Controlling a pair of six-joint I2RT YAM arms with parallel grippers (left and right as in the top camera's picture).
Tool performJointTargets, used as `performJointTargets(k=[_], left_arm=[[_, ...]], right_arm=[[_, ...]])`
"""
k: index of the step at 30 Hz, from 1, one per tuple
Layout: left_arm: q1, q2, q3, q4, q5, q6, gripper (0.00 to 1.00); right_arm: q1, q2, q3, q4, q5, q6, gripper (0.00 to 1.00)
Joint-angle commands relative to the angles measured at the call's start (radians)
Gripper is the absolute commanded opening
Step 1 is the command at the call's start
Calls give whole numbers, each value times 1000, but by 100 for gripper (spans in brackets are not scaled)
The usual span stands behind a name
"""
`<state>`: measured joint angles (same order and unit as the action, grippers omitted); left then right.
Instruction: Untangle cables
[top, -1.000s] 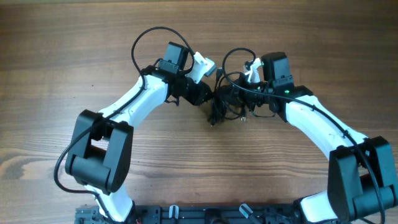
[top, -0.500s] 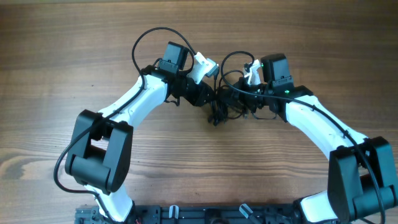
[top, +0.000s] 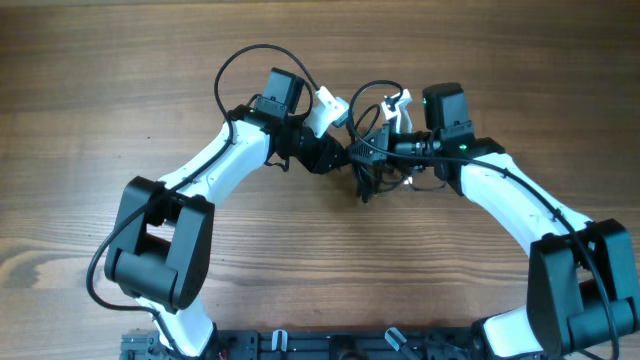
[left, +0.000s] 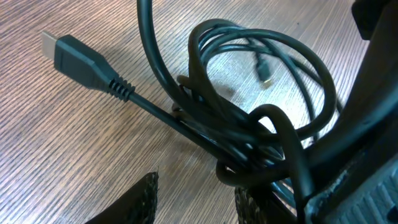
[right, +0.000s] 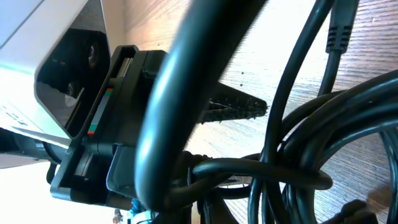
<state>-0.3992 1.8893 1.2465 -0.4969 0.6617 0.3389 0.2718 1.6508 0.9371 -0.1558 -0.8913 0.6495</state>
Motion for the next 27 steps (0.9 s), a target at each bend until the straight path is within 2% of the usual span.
performJointTargets(k=[1,5,10,14,17,19,22,27], left_arm=[[-15,19,-3,13,40,24,41],[2,19,-3,26,38,12,38],[26,19,-3,57,-28,-111,38],[32,19,-3,58,-31,-112,40],[32,19,-3,57,-31,-113,41],[32,19,-3,57,-31,-113,42],[32,19,-3,58,-31,-113,43],[32,19,-3,56,-31,-114,44]], right_arm=[[11,-5,3,2,-129,-22,4],[11,-5,3,-37,-128,-49,4],[16,-5,3,-103,-112,-99,4],[18,-5,3,-181,29,-100,5],[17,-5,3,-200,99,-95,11],[17,-5,3,-173,98,-62,23],[16,-5,3,-102,98,8,34],[13,-5,4,-8,98,32,36]])
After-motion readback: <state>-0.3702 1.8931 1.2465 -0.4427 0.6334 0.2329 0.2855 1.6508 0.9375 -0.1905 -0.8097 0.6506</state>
